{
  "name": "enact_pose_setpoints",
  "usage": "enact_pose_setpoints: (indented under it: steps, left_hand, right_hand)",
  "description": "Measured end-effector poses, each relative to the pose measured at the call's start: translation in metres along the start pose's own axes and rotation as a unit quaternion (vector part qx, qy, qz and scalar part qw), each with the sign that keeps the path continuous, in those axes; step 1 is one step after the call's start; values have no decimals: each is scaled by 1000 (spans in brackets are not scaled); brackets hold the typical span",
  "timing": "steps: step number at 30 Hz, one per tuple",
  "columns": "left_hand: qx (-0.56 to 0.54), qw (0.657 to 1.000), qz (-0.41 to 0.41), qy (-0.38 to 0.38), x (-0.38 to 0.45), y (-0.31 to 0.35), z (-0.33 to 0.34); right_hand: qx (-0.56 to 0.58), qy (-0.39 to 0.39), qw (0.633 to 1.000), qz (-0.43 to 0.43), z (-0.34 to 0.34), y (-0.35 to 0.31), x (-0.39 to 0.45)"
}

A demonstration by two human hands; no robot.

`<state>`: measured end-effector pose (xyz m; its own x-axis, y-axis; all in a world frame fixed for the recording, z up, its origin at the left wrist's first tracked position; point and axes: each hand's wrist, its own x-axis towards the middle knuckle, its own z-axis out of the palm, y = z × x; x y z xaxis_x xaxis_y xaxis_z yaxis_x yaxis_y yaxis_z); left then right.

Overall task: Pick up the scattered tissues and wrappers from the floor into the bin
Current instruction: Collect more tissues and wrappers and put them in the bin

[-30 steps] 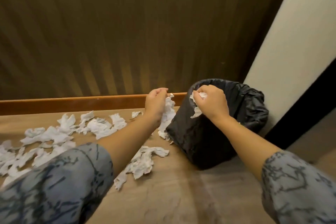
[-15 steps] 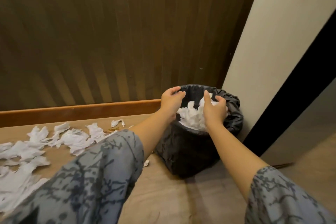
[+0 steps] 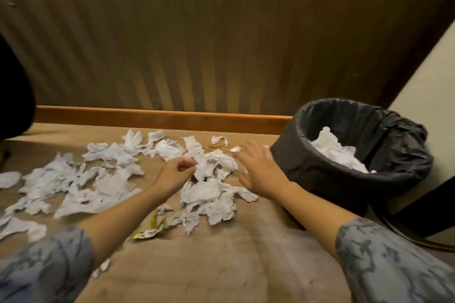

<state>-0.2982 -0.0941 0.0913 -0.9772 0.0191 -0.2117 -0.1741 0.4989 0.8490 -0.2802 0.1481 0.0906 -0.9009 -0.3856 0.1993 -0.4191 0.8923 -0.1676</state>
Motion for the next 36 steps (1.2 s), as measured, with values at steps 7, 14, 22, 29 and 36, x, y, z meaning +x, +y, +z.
enact_pose_setpoints:
  steps: [7, 14, 22, 29, 36]
  left_hand:
    - [95, 954, -215, 189, -37, -144, 2]
    - [114, 973, -157, 126, -58, -176, 33]
    - [225, 972, 55, 33, -5, -174, 51]
    - [224, 965, 128, 39, 1, -186, 72]
    - [49, 989, 93, 101, -16, -191, 46]
  right_hand:
    - [95, -181, 977, 59, 84, -38, 6]
    - [116, -232, 958, 122, 141, -44, 2]
    - [121, -148, 979, 68, 182, -31, -38]
    - [182, -35, 982, 33, 181, -7, -71]
    - [250, 49, 944, 209, 166, 1, -57]
